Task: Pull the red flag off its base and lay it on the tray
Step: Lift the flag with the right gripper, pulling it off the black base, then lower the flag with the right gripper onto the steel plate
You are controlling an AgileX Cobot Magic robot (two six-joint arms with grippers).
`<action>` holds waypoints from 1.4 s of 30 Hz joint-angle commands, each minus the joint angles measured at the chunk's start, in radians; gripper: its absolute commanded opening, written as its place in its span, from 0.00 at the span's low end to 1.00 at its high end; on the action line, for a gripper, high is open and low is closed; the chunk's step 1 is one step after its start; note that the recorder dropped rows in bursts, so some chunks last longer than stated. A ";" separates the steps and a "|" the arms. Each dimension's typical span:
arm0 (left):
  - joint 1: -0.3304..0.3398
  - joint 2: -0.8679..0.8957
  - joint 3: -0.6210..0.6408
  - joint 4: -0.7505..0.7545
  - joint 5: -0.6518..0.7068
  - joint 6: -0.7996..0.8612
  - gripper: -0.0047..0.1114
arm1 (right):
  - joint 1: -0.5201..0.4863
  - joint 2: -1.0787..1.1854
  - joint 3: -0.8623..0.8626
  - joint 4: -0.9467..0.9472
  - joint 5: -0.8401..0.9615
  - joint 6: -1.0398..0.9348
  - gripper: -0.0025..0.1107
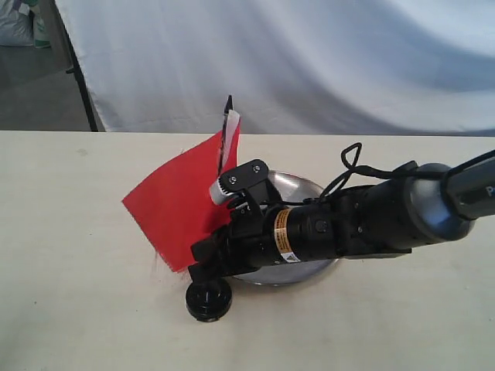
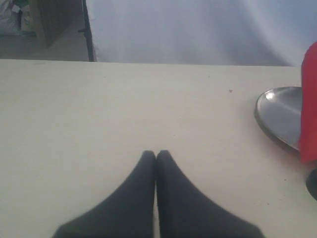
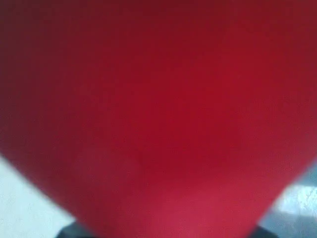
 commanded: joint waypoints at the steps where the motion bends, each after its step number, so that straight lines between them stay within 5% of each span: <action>1: 0.001 -0.003 0.003 -0.004 -0.005 -0.001 0.04 | 0.005 -0.003 0.000 -0.011 -0.080 0.013 0.02; 11: 0.001 -0.003 0.003 -0.004 -0.005 -0.001 0.04 | 0.004 -0.248 -0.096 0.000 -0.093 0.090 0.02; 20: 0.001 -0.003 0.003 -0.004 -0.005 -0.001 0.04 | -0.014 -0.257 -0.097 0.031 0.251 0.177 0.02; 24: 0.001 -0.003 0.003 -0.004 -0.005 -0.001 0.04 | -0.059 -0.257 -0.093 0.023 0.258 0.198 0.02; 42: 0.001 -0.003 0.003 0.000 -0.005 -0.001 0.04 | -0.106 0.015 -0.092 0.023 0.262 0.302 0.02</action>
